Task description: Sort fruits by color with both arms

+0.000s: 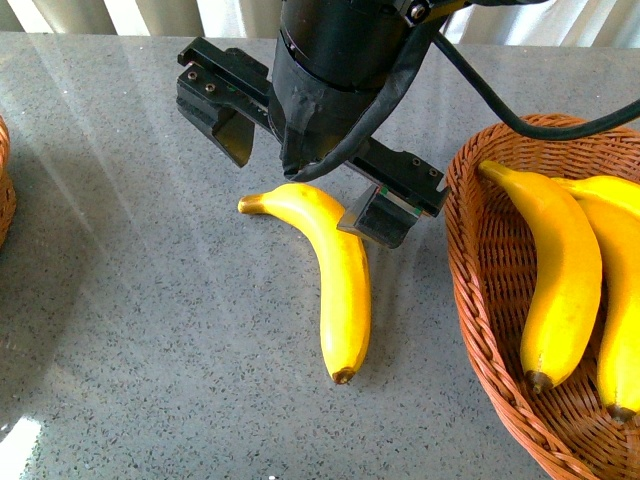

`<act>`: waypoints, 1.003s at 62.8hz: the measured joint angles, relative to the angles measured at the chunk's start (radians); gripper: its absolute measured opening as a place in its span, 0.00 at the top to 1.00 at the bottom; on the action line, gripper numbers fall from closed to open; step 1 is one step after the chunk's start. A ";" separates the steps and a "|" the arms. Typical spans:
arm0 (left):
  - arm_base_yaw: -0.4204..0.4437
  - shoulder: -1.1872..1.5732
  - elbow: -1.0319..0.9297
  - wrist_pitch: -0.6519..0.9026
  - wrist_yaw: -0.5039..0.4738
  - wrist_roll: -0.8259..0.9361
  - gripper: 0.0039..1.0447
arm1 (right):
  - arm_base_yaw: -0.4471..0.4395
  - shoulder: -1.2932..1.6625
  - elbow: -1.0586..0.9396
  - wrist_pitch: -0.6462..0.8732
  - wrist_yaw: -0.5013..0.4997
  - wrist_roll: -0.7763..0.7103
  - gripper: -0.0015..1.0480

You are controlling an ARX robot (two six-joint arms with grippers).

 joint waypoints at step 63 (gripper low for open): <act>0.000 0.000 0.000 0.000 0.000 0.000 0.09 | -0.028 0.058 0.005 -0.018 0.059 -0.142 0.09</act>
